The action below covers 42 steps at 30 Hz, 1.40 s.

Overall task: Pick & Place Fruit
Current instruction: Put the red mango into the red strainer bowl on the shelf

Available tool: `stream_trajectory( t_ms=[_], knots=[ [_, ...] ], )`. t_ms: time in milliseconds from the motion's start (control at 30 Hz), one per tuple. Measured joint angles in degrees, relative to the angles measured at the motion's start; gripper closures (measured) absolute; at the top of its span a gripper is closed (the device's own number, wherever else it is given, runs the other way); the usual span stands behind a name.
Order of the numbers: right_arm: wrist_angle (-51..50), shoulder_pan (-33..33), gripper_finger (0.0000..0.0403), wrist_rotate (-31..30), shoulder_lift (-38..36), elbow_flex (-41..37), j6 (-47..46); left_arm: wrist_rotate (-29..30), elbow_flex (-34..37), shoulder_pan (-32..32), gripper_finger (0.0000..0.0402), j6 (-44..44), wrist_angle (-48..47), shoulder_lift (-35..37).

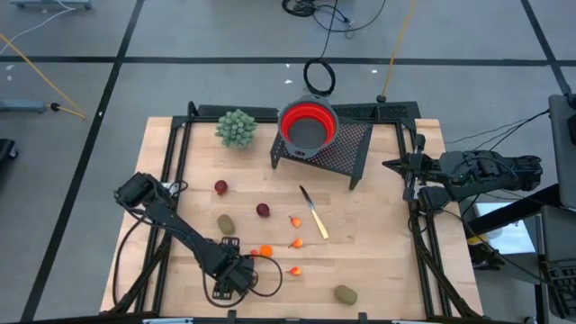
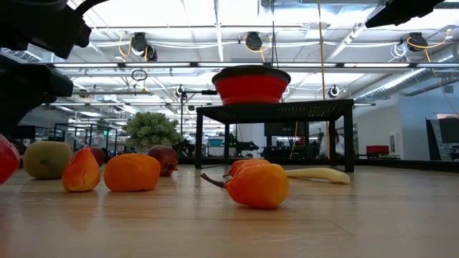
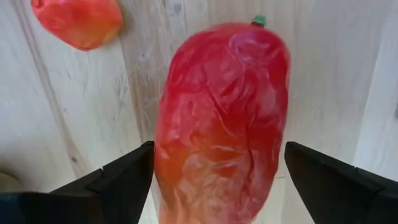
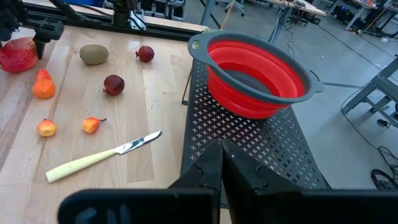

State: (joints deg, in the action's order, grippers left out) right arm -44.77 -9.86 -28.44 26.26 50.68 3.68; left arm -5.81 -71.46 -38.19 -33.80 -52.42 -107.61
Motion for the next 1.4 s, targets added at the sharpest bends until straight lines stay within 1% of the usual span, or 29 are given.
stream_trajectory(
  t_ms=[67, 133, 400, 533, 633, 767, 867, 1000, 1133, 1300, 1400],
  knots=[
    [0.0, 0.0, 0.0403, 0.0, 0.0, 0.0, 0.0, 0.6, 0.0, -0.2, 0.0055, 0.9, 0.0, 0.0],
    [0.0, 0.0, 0.0403, 0.0, 0.0, 0.0, 0.0, 1.2, 0.0, -0.5, 0.0070, 1.0, -0.2, 0.0],
    [0.1, 0.0, 0.0403, 0.0, 0.0, 0.0, 0.0, 1.3, 0.0, -0.5, 0.0169, 1.1, -0.4, 0.0],
    [0.5, 0.0, 0.0403, 0.0, 0.0, 0.0, 0.0, 1.3, 0.0, -0.3, 0.0200, 0.7, -0.4, 0.0],
    [0.5, 0.0, 0.0403, 0.0, 0.0, 0.0, 0.0, 1.3, 0.0, -0.4, 0.0203, 0.5, -0.4, 0.0],
    [0.5, 0.0, 0.0403, 0.0, 0.0, 0.0, 0.0, 1.0, -0.1, -0.4, 0.0184, 0.2, -1.2, 0.0],
    [0.5, 0.0, 0.0403, 0.0, 0.0, 0.0, 0.0, 0.0, -1.3, 0.0, 0.0178, 0.2, -4.2, 0.0],
    [0.5, 0.0, 0.0403, 0.0, 0.0, 0.0, 0.0, -1.7, -5.0, 1.4, 0.0185, 0.0, -10.5, 0.0],
    [0.5, 0.0, 0.0403, 0.0, 0.0, 0.0, 0.0, -1.7, -10.1, 3.5, 0.0198, 0.2, -15.1, 0.0],
    [0.5, 0.0, 0.0403, 0.0, 0.0, 0.0, 0.0, -1.4, -15.8, 6.3, 0.0192, 0.3, -15.8, 0.1],
    [0.5, 0.0, 0.0403, 0.0, 0.0, 0.0, 0.0, 0.3, -18.6, 7.8, 0.0184, 0.2, -15.5, 0.1]
  ],
)
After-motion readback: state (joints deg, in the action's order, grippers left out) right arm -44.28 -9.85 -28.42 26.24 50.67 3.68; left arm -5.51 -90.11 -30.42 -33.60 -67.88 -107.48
